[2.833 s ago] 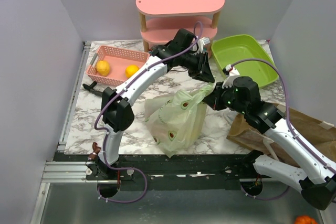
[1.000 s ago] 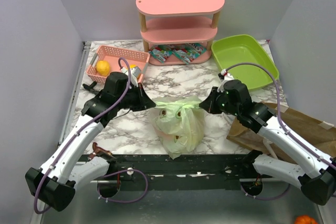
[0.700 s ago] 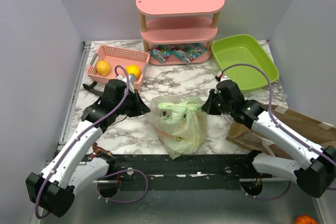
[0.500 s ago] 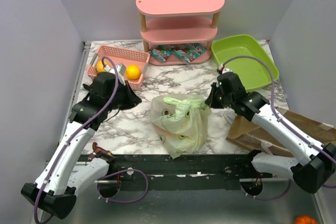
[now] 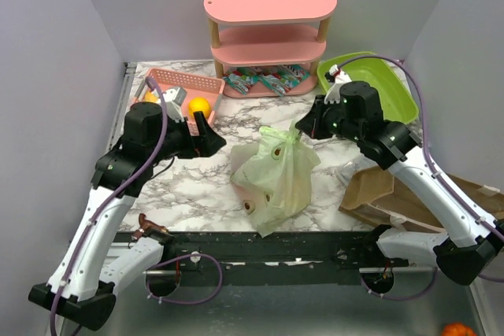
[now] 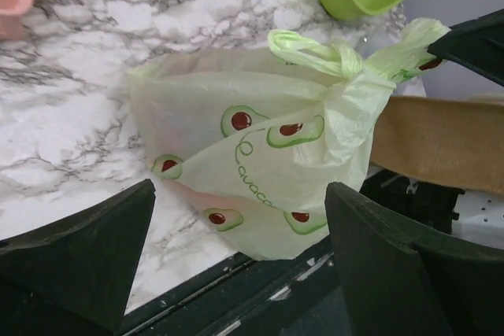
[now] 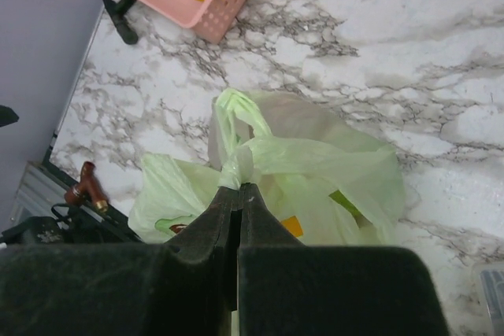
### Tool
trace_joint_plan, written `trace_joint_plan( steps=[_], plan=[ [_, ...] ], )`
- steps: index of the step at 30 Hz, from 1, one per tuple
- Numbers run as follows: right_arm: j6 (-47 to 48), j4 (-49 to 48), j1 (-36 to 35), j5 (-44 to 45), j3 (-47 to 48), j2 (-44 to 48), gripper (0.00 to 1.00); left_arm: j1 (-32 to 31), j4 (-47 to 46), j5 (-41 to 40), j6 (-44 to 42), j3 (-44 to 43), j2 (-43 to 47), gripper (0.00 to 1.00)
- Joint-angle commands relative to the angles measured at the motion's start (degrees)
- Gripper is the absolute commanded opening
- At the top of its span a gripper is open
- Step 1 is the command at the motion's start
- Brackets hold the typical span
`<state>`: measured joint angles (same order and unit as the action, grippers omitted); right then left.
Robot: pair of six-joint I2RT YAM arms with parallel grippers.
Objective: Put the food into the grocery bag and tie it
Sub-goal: Tie the grocery bag at the center of the board.
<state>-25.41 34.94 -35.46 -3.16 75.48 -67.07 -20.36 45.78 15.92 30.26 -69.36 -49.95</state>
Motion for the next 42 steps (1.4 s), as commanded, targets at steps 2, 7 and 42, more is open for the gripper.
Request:
trace_joint_plan(
  steps=[2,7,42],
  plan=[
    [0.0,2.9,0.0,-3.0,-4.9,2.7,0.01,0.3,-11.1,12.6,2.5,3.9,-4.8,0.92],
    [-2.6,6.7,0.0,-3.4,-10.4,7.0,0.01,0.3,-19.1,19.0,5.5,1.4,-13.0,0.92],
    [-10.9,14.0,0.0,-2.9,-22.8,12.5,0.01,-13.3,-31.6,26.4,14.7,2.5,-38.0,0.81]
  ],
)
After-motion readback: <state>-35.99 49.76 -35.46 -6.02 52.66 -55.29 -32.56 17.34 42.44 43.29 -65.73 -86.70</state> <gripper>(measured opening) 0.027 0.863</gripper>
